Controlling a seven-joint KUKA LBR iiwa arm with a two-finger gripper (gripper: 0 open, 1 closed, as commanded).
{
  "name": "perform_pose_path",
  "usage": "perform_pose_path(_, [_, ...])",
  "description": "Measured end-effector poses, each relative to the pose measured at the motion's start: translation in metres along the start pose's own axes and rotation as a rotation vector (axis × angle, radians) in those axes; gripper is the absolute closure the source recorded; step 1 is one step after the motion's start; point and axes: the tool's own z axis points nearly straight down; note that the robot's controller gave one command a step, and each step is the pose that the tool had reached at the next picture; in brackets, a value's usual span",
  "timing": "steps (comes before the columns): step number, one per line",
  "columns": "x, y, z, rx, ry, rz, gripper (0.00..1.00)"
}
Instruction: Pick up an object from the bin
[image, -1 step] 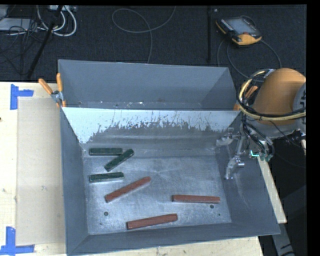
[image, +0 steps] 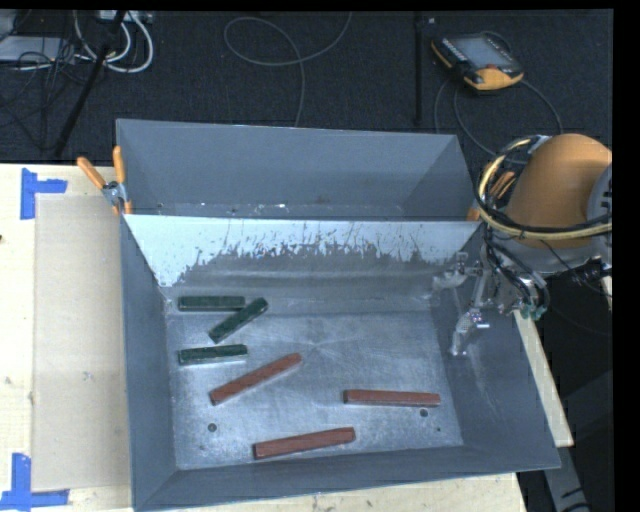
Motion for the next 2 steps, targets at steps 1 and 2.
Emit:
perform_pose_path(1, [0.056,0.061,0.059,0.001,-0.004,0.045,0.00])
perform_pose_path(2, [0.061,0.073,0.062,0.013,-0.021,0.008,0.00])
